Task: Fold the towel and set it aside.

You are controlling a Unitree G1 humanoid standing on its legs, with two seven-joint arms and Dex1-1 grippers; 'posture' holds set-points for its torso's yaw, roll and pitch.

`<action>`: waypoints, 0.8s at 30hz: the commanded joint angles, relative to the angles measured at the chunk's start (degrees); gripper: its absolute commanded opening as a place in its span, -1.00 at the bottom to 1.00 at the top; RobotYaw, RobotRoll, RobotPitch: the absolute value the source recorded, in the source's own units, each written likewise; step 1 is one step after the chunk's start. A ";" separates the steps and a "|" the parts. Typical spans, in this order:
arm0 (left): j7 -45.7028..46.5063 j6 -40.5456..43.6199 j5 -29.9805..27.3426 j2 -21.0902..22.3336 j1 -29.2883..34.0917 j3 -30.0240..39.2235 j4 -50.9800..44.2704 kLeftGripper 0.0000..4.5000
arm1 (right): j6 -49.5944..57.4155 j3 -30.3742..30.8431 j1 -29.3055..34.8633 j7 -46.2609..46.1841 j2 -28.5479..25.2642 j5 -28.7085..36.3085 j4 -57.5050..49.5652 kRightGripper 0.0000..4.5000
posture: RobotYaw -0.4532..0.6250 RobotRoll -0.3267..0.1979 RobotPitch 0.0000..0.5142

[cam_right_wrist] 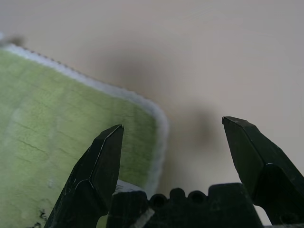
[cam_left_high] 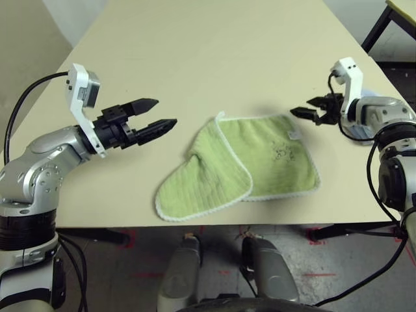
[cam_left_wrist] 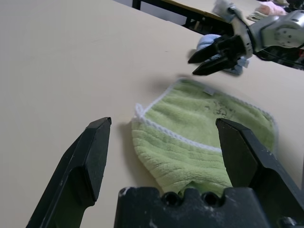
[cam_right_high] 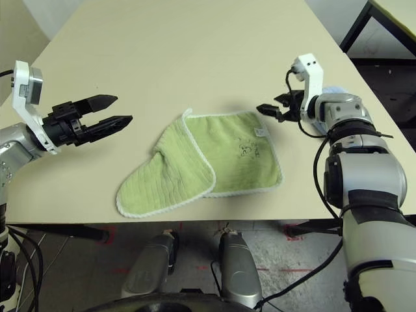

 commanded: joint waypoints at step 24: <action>1.05 -0.09 0.86 -1.65 2.55 -2.47 -4.26 1.00 | -1.97 1.08 -5.45 -7.18 4.47 -5.43 2.06 -0.52 | 0.23 0.25 -0.52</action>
